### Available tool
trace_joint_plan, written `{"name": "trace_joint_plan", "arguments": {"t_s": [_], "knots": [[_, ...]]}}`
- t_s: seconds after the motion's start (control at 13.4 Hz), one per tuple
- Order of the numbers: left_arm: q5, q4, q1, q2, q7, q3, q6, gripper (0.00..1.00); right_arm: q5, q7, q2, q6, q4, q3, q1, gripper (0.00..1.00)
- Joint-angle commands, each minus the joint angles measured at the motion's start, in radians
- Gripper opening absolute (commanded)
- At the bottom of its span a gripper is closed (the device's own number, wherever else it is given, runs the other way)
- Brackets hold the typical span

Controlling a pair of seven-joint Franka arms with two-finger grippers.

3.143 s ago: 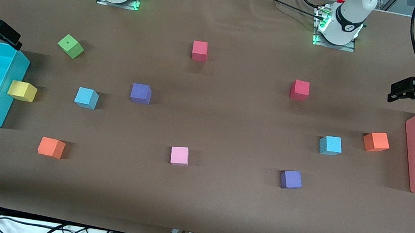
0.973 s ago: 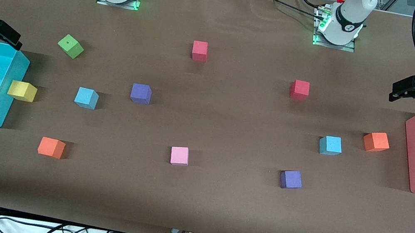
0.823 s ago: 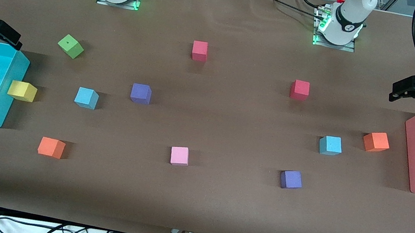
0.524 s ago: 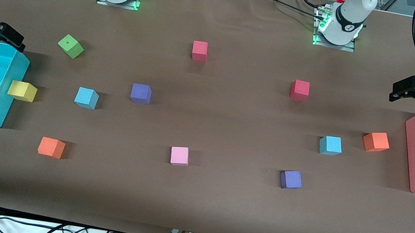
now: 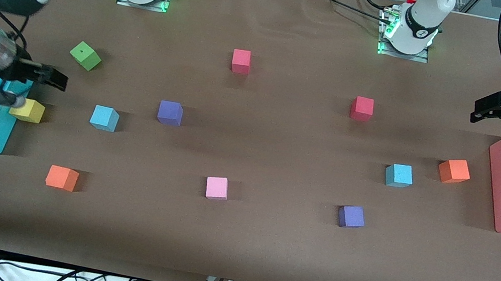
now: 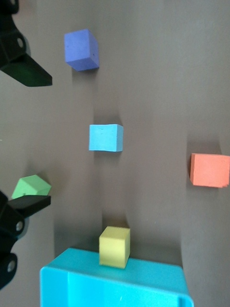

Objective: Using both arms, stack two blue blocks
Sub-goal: 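Reach the right gripper to the light blue cube and grasp it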

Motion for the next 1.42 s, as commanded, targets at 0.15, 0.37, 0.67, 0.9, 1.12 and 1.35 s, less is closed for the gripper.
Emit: {"name": "trace_joint_plan", "arguments": {"t_s": [0.15,0.37,0.67,0.9,1.12,1.35], "knots": [[-0.012,0.005,0.001,-0.003,-0.004,0.002,-0.001,1.0,-0.002,0.045,0.132,0.148,-0.014,0.003,0.03,1.0],[-0.013,0.003,0.001,-0.003,-0.004,-0.002,0.003,1.0,0.04,0.071,0.141,0.277,-0.115,0.003,0.034,1.0],[-0.013,-0.001,0.001,-0.001,-0.004,-0.002,0.003,1.0,0.041,0.071,0.132,0.435,-0.269,0.003,0.034,1.0],[-0.013,-0.001,0.001,-0.001,-0.004,-0.002,0.003,1.0,0.041,0.071,0.135,0.503,-0.333,0.001,0.032,1.0],[-0.013,-0.003,0.001,0.001,-0.004,-0.002,0.003,1.0,0.041,0.071,0.14,0.543,-0.367,-0.002,0.029,1.0],[-0.013,-0.001,0.001,0.001,-0.004,-0.002,0.003,1.0,0.041,0.071,0.164,0.558,-0.367,-0.003,0.023,1.0]]}}
